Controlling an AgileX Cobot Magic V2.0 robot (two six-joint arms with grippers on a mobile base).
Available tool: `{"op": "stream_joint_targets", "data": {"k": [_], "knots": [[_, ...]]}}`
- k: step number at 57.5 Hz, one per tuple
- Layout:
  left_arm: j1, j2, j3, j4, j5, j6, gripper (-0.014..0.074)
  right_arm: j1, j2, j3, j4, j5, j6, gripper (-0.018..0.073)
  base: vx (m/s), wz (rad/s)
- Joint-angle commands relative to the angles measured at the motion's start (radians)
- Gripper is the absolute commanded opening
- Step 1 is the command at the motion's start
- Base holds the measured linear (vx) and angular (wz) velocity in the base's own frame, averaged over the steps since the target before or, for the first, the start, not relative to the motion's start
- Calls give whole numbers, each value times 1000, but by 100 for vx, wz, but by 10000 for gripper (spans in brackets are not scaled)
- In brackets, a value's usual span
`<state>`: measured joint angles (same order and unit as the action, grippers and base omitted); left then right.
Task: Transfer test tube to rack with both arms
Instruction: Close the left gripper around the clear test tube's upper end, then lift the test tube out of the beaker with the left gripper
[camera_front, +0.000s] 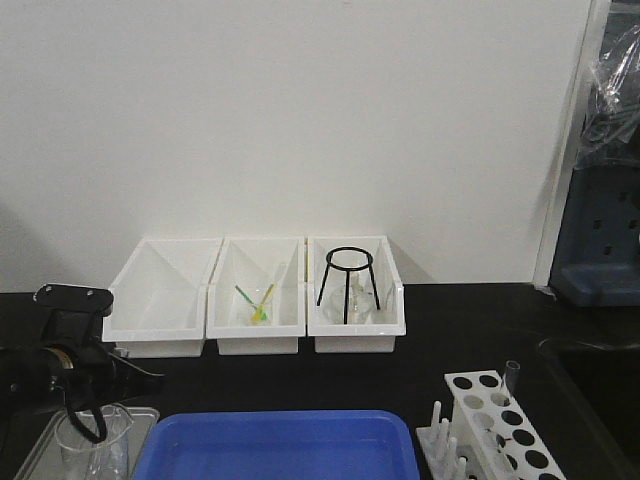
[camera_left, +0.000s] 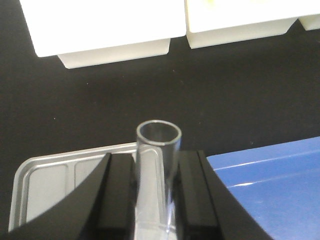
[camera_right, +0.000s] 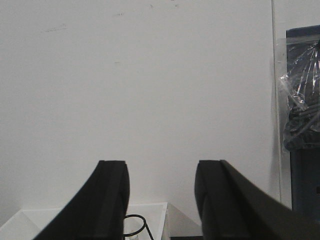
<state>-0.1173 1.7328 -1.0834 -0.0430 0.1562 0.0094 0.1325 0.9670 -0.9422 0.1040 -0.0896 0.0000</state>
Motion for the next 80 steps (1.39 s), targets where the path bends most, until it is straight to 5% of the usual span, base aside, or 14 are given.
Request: {"op": "stream_joint_targets", "data": {"k": [1, 38, 59, 80], "knots": [[-9, -31, -19, -3, -4, -3, 20, -1, -8, -36, -13, -81, -7, 394, 0, 0], [-9, -212, -19, 2, -11, -1, -7, -1, -8, -36, -13, -71, -7, 394, 0, 0], [-9, -427, -22, 2, -62, 75, -7, -1, -8, -36, -10, -43, -7, 394, 0, 0], [-40, -483, -278, -7, 71, 76, -7, -1, -8, -36, -10, -64, 0, 398, 0, 0]]}}
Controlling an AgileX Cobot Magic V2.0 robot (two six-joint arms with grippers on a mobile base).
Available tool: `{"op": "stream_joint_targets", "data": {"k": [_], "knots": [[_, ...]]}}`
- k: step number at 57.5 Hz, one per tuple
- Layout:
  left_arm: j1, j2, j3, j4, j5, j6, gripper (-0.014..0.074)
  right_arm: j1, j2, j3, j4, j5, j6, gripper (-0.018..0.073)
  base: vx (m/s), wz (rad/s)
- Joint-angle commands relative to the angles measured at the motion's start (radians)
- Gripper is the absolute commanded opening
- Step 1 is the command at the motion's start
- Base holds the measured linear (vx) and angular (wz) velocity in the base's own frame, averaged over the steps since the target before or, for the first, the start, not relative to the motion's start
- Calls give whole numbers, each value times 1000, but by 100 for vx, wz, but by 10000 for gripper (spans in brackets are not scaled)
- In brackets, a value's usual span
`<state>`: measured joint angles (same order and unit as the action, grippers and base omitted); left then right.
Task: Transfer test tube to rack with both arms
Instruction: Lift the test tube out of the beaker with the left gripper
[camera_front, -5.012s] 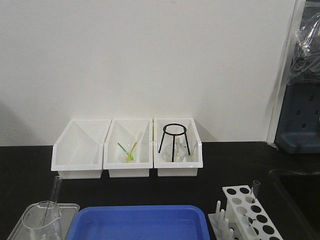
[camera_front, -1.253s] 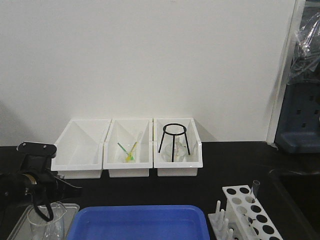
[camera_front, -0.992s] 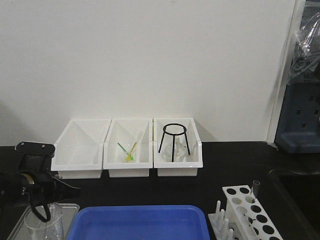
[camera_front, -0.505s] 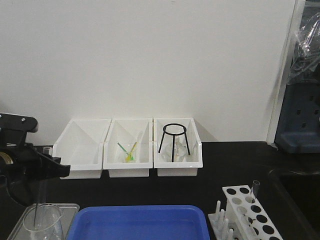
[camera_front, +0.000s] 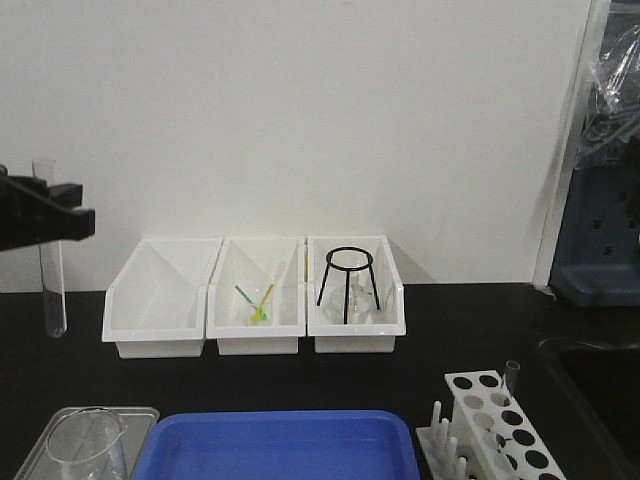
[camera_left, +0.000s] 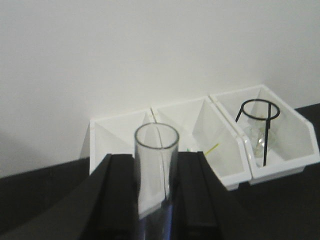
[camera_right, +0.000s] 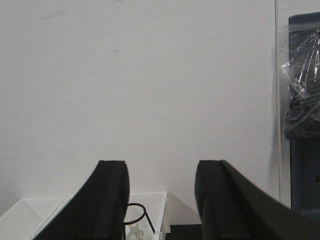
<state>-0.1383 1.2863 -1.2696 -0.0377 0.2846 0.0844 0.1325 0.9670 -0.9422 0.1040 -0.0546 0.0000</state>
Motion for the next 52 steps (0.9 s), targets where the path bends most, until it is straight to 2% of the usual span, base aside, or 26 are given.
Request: {"op": "stream_joint_targets", "data": {"k": [1, 9, 20, 25, 30, 33, 38, 52], "knots": [[-23, -37, -107, -11, -55, 1, -7, -1, -8, -36, -10, -100, 0, 398, 0, 0], [-69, -34, -190, -11, -53, 1, -7, 0, -8, -36, -10, -102, 0, 398, 0, 0], [-137, -20, -218, -11, -49, 1, -7, 8, -8, -36, -11, -107, 25, 398, 0, 0], [-168, -9, -218, -11, -49, 19, -7, 52, -8, -36, -18, -113, 18, 399, 0, 0], [-199, 1, -218, -11, -50, 54, -7, 124, -8, -36, -71, -119, 16, 399, 0, 0], [-212, 4, -218, -11, -50, 54, -7, 165, -5, -36, -104, -120, 16, 399, 0, 0], [-239, 10, -218, -12, -55, 53, -7, 215, 5, -36, -104, -120, 20, 399, 0, 0], [-342, 12, -218, -12, -58, 53, -7, 282, 33, -36, -104, -121, 21, 399, 0, 0]]}}
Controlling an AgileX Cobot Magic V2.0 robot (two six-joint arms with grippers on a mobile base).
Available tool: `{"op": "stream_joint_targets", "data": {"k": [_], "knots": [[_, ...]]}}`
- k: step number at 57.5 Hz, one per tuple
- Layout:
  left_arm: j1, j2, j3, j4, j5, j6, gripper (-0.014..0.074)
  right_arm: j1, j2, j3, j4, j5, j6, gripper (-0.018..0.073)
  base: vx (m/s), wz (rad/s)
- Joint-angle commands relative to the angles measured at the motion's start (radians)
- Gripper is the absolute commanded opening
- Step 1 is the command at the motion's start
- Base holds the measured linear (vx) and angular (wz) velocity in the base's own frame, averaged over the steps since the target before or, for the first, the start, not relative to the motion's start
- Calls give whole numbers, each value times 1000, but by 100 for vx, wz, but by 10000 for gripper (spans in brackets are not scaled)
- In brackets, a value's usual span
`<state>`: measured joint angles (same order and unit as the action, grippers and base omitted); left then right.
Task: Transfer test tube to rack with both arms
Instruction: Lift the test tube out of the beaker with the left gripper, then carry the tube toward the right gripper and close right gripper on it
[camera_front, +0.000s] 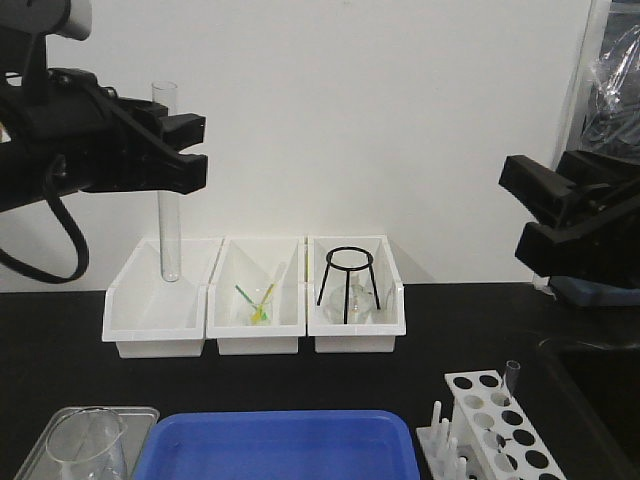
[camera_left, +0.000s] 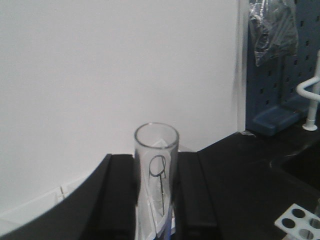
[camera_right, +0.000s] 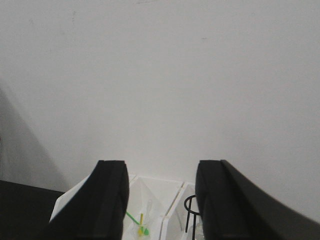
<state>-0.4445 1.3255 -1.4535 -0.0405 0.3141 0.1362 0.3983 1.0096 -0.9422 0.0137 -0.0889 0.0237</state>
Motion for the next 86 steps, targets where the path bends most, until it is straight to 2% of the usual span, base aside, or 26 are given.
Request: {"op": "stream_joint_targets", "data": {"k": [1, 21, 27, 38, 59, 71, 86], "knots": [[-42, -27, -34, -9, -89, 1, -7, 20, -9, -36, -14, -87, -3, 399, 0, 0], [-179, -24, -73, -12, -97, 0, -7, 142, -9, -36, -22, -93, -4, 399, 0, 0], [-206, -24, -99, -17, -75, 0, -7, 172, -9, -36, -24, -93, -4, 399, 0, 0], [-242, -24, -111, -86, -70, 1, -7, 220, -9, -36, -24, -94, -4, 399, 0, 0], [-327, -24, -111, -88, -64, 46, -7, 355, -9, -36, -55, -94, -4, 466, 0, 0], [-347, -24, -111, -90, -57, 46, -7, 362, -9, -36, -53, -94, -2, 473, 0, 0], [-423, -24, -111, -89, -59, 46, -7, 362, -9, -36, -53, -102, -2, 473, 0, 0]]}}
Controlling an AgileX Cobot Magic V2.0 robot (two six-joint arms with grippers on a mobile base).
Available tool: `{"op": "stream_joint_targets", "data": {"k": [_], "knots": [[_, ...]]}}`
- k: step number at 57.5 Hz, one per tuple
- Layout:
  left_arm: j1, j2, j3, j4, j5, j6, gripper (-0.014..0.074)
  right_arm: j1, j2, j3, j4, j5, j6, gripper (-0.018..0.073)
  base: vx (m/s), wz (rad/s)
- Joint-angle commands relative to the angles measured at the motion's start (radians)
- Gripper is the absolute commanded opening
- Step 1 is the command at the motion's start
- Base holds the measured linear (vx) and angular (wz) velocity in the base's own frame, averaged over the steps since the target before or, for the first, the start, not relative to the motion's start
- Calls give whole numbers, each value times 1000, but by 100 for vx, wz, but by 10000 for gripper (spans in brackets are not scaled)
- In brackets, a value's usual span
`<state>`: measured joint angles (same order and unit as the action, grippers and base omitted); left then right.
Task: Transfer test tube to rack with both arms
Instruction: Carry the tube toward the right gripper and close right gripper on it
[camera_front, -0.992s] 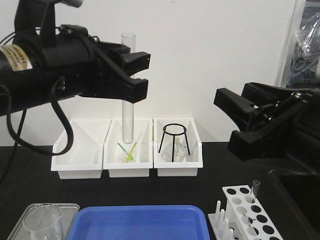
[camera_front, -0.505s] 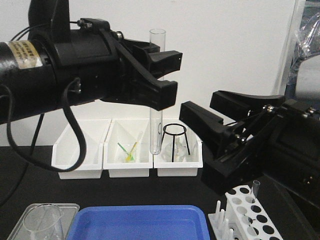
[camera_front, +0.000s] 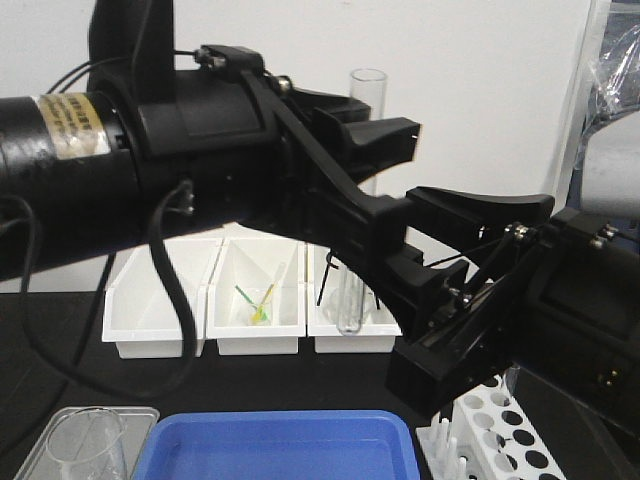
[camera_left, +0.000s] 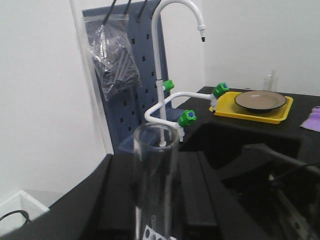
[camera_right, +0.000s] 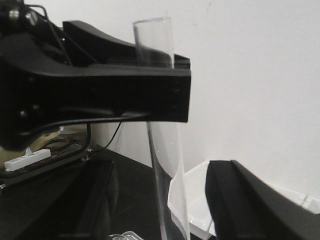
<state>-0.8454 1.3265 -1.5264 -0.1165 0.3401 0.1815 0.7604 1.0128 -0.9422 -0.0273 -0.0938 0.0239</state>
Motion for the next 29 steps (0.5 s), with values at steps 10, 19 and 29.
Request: {"op": "stream_joint_targets", "data": {"k": [10, 19, 29], "knots": [[-32, -25, -38, -30, -83, 1, -7, 0, -13, -36, -10, -120, -3, 473, 0, 0], [-32, -25, -38, -98, -76, 9, -7, 0, -13, -36, -10, -136, -3, 473, 0, 0], [-32, -16, -38, -115, -47, 34, -7, 0, -13, -36, -10, -126, -3, 473, 0, 0]]}}
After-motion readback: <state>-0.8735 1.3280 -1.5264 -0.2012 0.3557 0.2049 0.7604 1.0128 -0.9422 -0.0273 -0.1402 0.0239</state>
